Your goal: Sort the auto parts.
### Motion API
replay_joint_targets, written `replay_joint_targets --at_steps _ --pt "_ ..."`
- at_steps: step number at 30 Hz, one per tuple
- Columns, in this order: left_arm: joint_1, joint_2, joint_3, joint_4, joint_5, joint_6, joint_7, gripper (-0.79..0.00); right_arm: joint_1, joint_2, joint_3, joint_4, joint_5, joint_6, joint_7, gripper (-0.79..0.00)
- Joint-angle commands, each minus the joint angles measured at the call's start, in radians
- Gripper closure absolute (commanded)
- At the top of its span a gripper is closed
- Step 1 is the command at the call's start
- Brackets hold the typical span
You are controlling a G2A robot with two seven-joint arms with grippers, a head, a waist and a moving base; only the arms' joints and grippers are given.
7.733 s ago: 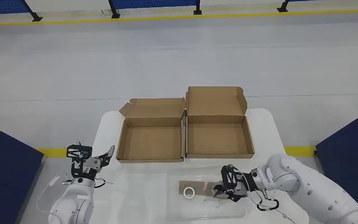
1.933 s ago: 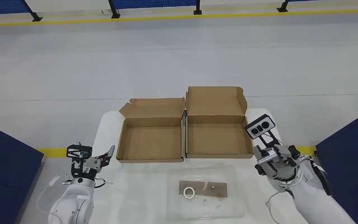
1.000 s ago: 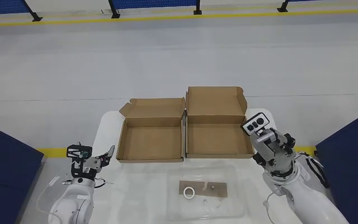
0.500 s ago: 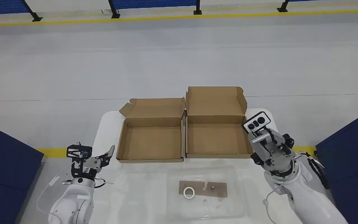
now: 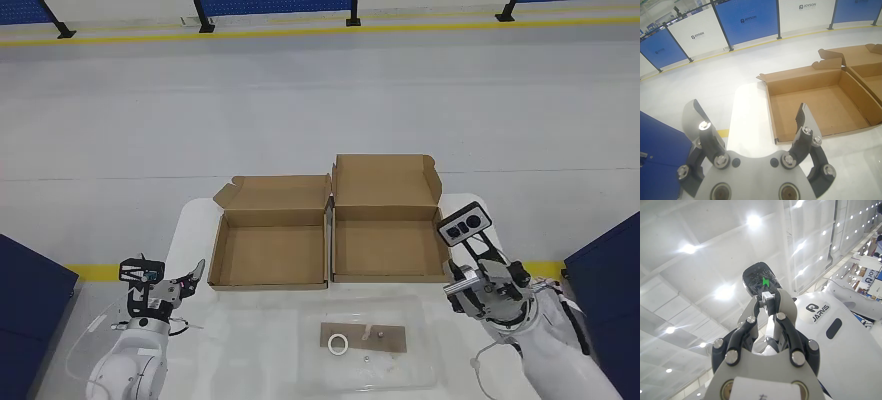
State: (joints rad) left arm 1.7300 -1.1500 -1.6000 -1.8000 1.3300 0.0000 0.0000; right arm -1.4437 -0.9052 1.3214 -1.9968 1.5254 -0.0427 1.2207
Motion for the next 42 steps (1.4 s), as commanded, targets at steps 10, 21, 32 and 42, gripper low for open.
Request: replay_joint_targets --at_steps 10,21,32,42 --pt "0.0 0.0 0.0 0.0 0.0 0.0 0.0 -0.785 0.005 0.001 0.05 -0.021 -0.183 -0.034 -0.055 0.0" --pt "0.0 0.0 0.0 0.0 0.0 0.0 0.0 -0.785 -0.024 0.013 0.168 -0.047 -0.57 -0.053 -0.103 0.0" --pt "0.0 0.0 0.0 0.0 0.0 0.0 0.0 -0.785 -0.045 0.016 0.204 -0.048 -0.664 -0.074 -0.113 0.0" --pt "0.0 0.0 0.0 0.0 0.0 0.0 0.0 -0.785 -0.036 0.033 0.305 -0.138 -1.15 0.02 -0.26 0.0"
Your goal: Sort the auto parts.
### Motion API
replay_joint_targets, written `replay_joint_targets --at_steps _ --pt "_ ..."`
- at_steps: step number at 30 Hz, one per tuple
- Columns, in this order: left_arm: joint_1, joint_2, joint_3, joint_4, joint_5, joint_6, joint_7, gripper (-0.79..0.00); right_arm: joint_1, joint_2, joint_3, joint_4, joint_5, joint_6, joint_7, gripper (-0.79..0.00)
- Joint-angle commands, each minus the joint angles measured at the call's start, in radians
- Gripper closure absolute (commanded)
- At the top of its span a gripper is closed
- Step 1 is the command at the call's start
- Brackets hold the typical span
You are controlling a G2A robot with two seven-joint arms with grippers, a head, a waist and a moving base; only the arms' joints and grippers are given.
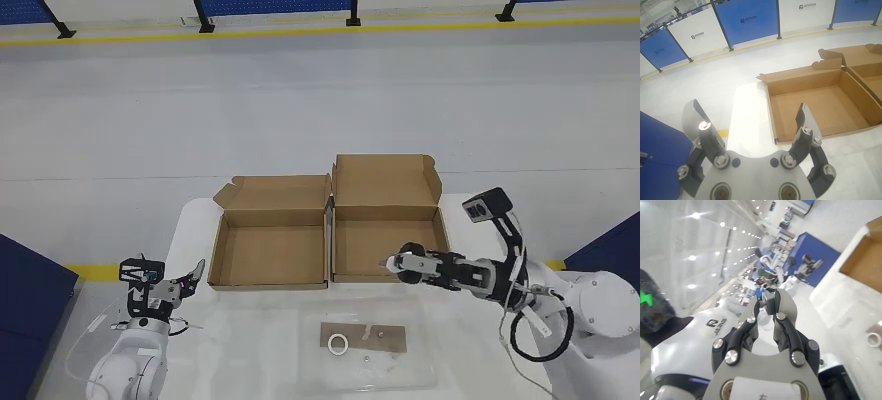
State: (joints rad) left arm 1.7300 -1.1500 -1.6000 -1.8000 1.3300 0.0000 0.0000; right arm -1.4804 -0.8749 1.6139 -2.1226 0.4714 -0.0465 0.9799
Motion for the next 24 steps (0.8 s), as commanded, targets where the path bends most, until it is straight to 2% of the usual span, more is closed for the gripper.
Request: replay_joint_targets --at_steps 1,6,9,18,22,24 --pt "0.0 0.0 0.0 0.0 0.0 0.0 0.0 -0.785 0.001 0.004 0.017 -0.02 -0.135 0.037 -0.029 0.0" --pt "0.0 0.0 0.0 0.0 0.0 0.0 0.0 -0.785 0.024 0.011 0.02 -0.05 -0.332 0.111 -0.065 0.0" --pt "0.0 0.0 0.0 0.0 0.0 0.0 0.0 -0.785 0.046 0.017 0.009 -0.047 -0.438 0.087 -0.038 0.0" --pt "0.0 0.0 0.0 0.0 0.0 0.0 0.0 -0.785 0.045 0.017 0.009 -0.048 -0.445 0.087 -0.041 0.0" --pt "0.0 0.0 0.0 0.0 0.0 0.0 0.0 -0.785 0.055 0.026 -0.011 -0.086 -0.693 0.132 -0.022 0.0" --pt "0.0 0.0 0.0 0.0 0.0 0.0 0.0 -0.785 0.081 0.028 -0.037 -0.078 -0.757 0.141 -0.015 0.0"
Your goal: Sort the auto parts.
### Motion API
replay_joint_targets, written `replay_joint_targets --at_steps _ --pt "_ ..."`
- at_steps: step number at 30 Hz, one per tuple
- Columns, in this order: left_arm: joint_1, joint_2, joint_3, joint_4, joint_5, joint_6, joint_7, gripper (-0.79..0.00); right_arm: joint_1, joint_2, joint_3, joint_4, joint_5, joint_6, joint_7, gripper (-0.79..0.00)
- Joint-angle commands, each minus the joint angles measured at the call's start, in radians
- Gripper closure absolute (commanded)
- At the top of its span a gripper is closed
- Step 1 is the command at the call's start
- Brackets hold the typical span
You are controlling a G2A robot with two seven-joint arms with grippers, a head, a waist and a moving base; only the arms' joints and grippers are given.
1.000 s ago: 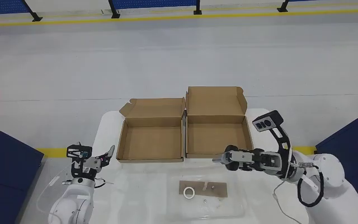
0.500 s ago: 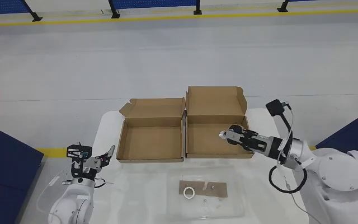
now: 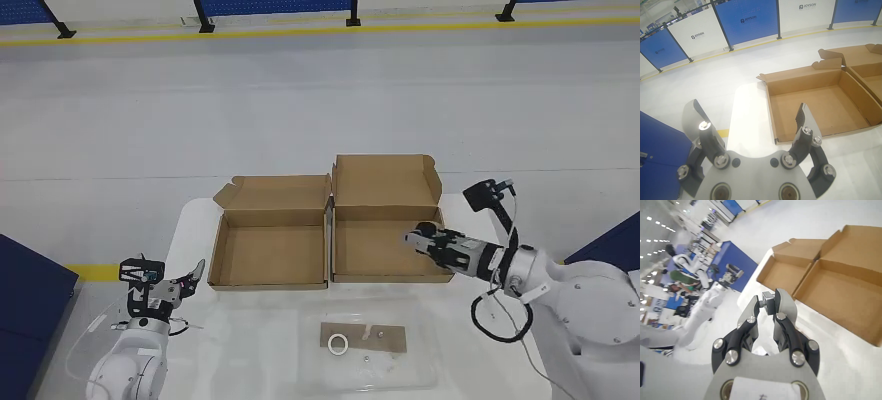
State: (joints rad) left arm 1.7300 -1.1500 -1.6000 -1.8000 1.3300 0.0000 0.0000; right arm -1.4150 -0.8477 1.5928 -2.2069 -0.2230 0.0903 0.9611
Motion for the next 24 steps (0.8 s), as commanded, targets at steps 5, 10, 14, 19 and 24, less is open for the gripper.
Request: replay_joint_targets --at_steps 5,10,14,19,24 --pt "0.0 0.0 0.0 0.0 0.0 0.0 0.0 -0.785 0.156 -0.007 -0.187 0.098 -0.248 0.038 0.019 0.0" --pt "0.0 0.0 0.0 0.0 0.0 0.0 0.0 -0.785 0.322 -0.033 -0.393 0.245 -0.384 0.083 0.039 0.0" --pt "0.0 0.0 0.0 0.0 0.0 0.0 0.0 -0.785 0.438 -0.067 -0.542 0.374 -0.451 0.14 0.051 0.0" --pt "0.0 0.0 0.0 0.0 0.0 0.0 0.0 -0.785 0.534 -0.107 -0.68 0.51 -0.52 0.185 0.049 0.0" --pt "0.0 0.0 0.0 0.0 0.0 0.0 0.0 -0.785 0.594 -0.149 -0.783 0.663 -0.539 0.195 0.03 0.0"
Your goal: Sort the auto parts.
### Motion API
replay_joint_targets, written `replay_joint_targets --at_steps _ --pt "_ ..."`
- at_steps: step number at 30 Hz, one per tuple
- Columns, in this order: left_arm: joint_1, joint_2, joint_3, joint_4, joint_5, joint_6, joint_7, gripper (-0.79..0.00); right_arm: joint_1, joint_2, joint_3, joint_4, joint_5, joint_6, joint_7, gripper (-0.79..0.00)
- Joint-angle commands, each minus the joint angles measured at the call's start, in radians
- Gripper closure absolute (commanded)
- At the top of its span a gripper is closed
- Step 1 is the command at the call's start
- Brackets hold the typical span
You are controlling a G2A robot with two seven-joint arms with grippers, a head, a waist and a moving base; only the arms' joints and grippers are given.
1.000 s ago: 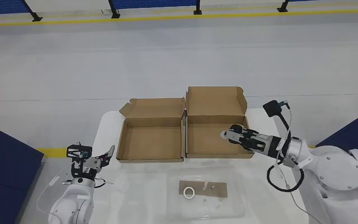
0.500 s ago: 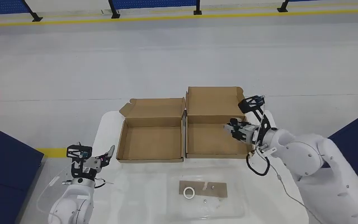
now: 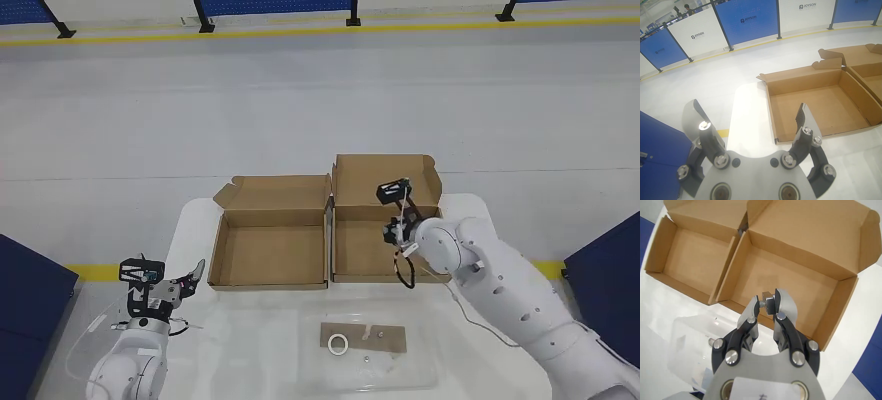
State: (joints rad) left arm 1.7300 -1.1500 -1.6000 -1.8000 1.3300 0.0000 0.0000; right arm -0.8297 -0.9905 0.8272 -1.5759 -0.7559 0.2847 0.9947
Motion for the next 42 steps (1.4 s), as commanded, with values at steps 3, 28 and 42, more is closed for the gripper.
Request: replay_joint_targets --at_steps 3,28,42 --pt "0.0 0.0 0.0 0.0 0.0 0.0 0.0 -0.785 0.034 -0.028 -0.053 0.106 0.007 -0.014 -0.013 0.0" --pt "0.0 0.0 0.0 0.0 0.0 0.0 0.0 -0.785 0.07 -0.081 -0.13 0.222 -0.219 0.28 0.104 0.0" --pt "0.0 0.0 0.0 0.0 0.0 0.0 0.0 -0.785 0.085 -0.12 -0.143 0.332 -0.187 0.287 0.058 0.0"
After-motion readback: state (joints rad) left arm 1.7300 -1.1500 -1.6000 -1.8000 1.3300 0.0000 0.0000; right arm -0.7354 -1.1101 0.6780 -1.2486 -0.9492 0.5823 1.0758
